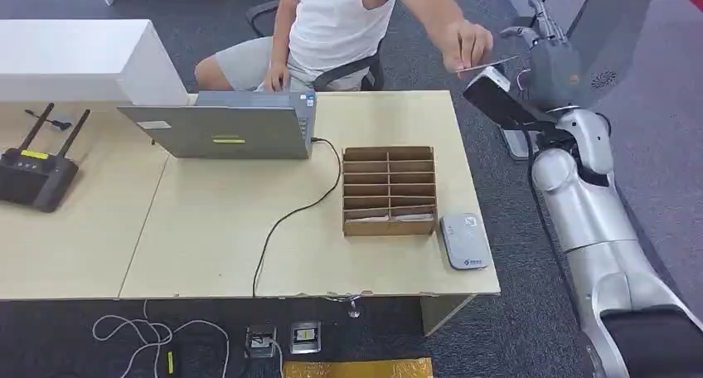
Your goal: Pass the card to the sensor for recognition and then transmit it.
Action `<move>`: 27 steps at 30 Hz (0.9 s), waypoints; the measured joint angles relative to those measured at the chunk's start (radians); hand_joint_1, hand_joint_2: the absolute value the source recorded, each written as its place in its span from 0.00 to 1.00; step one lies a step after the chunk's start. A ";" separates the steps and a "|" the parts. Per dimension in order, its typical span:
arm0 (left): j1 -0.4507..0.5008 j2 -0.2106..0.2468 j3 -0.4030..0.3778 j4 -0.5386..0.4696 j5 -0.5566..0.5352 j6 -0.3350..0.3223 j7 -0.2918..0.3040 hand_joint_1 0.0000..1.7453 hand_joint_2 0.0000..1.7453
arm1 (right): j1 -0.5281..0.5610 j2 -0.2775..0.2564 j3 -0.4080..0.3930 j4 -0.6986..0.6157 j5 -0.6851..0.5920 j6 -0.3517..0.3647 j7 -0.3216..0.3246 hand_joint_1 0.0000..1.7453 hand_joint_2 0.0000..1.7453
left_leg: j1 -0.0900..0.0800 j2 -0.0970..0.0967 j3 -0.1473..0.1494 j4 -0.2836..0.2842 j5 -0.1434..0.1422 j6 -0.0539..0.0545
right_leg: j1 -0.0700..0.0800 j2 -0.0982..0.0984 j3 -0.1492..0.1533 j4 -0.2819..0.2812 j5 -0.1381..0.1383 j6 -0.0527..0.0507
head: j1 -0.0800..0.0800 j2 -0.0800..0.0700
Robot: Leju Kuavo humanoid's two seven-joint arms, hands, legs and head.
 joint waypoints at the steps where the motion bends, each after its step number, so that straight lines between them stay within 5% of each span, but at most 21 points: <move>1: 0.000 0.000 0.000 0.000 0.000 -0.002 0.000 0.00 0.00 | 0.000 0.001 0.000 0.000 0.000 0.001 0.000 1.00 1.00 | 0.000 0.000 0.000 0.000 0.000 0.000 | 0.000 0.000 0.000 0.000 0.000 0.000 | -0.001 0.000; 16: 0.000 0.005 0.000 0.000 -0.009 -0.015 -0.012 0.00 0.00 | 0.009 0.002 0.004 0.006 -0.026 0.055 0.010 1.00 1.00 | 0.000 0.000 0.000 0.000 0.000 0.000 | 0.000 0.000 0.000 0.000 0.000 0.000 | 0.000 0.000; 27: 0.000 0.003 0.001 0.000 0.007 -0.015 -0.005 0.00 0.00 | 0.168 -0.041 -0.013 -0.002 -0.083 0.073 0.038 1.00 1.00 | 0.000 0.000 0.000 0.000 -0.001 0.000 | 0.000 0.001 0.000 -0.002 0.000 0.000 | -0.001 0.000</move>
